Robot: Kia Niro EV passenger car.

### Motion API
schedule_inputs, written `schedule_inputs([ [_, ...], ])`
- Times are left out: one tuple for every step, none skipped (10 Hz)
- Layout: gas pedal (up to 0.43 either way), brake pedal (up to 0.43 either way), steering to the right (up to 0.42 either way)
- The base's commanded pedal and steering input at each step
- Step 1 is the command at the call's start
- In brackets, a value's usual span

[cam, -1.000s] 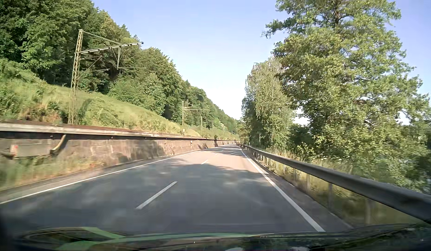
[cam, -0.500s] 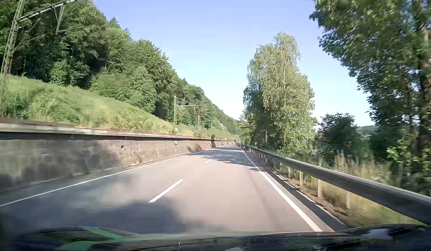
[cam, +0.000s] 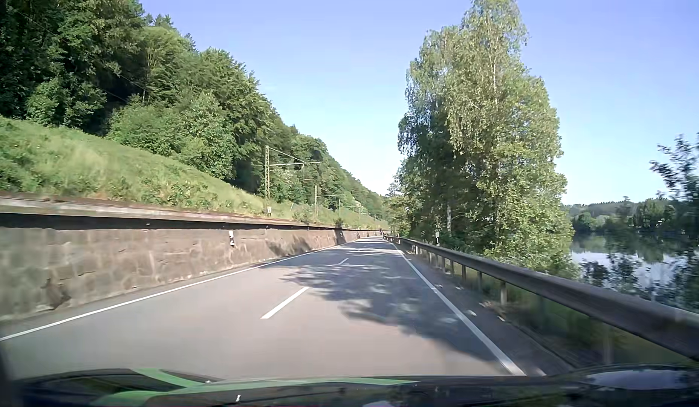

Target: Follow the waypoints while adhering to traffic rules and regulations

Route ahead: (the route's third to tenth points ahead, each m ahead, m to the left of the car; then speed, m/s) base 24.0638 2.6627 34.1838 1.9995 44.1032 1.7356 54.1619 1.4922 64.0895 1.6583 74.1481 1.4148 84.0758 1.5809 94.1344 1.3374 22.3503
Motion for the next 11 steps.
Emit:
schedule_inputs([
  [0.209,0.0,0.0],
  [0.209,0.0,0.0],
  [0.22,0.0,0.0],
  [0.22,0.0,-0.001],
  [0.22,0.0,-0.003],
  [0.22,0.0,-0.004],
  [0.228,0.0,-0.003],
  [0.228,0.0,-0.003],
  [0.228,0.0,-0.003],
  [0.228,0.0,-0.003],
  [0.228,0.0,-0.001],
])
